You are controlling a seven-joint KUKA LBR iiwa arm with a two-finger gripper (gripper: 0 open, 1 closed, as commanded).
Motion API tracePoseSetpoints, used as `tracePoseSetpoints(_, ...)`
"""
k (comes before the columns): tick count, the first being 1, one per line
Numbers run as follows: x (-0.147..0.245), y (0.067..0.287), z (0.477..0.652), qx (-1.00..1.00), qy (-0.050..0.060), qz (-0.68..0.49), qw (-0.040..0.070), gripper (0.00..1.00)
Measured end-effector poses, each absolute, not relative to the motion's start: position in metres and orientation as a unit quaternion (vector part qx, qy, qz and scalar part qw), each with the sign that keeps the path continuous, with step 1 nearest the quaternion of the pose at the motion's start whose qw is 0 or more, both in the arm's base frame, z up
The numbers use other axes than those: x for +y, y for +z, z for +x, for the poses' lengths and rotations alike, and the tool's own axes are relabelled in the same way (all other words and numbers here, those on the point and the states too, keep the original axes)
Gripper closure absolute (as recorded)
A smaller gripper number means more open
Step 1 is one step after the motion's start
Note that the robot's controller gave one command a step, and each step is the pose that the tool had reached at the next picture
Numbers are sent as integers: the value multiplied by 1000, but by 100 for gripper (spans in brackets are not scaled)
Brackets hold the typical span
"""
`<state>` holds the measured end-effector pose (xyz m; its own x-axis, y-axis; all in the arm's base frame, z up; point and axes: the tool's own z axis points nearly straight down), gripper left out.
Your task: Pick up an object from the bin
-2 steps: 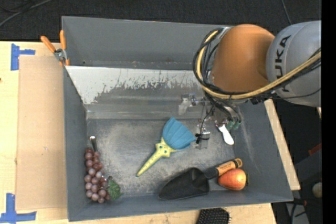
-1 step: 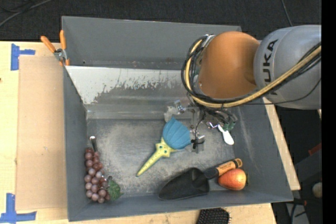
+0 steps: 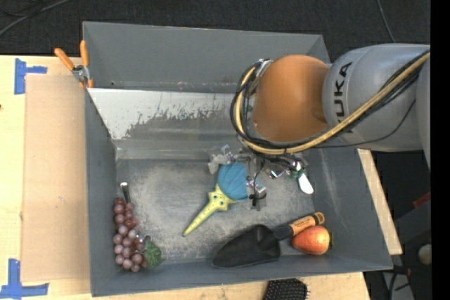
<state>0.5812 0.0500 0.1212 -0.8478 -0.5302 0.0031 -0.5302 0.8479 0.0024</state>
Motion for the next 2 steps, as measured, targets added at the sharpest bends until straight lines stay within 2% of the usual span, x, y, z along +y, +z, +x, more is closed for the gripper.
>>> tracePoseSetpoints(1, 61, 78, 587, -924, 0, 381, 0, 0)
tracePoseSetpoints(2, 70, 69, 587, -931, -2, 365, 2, 100)
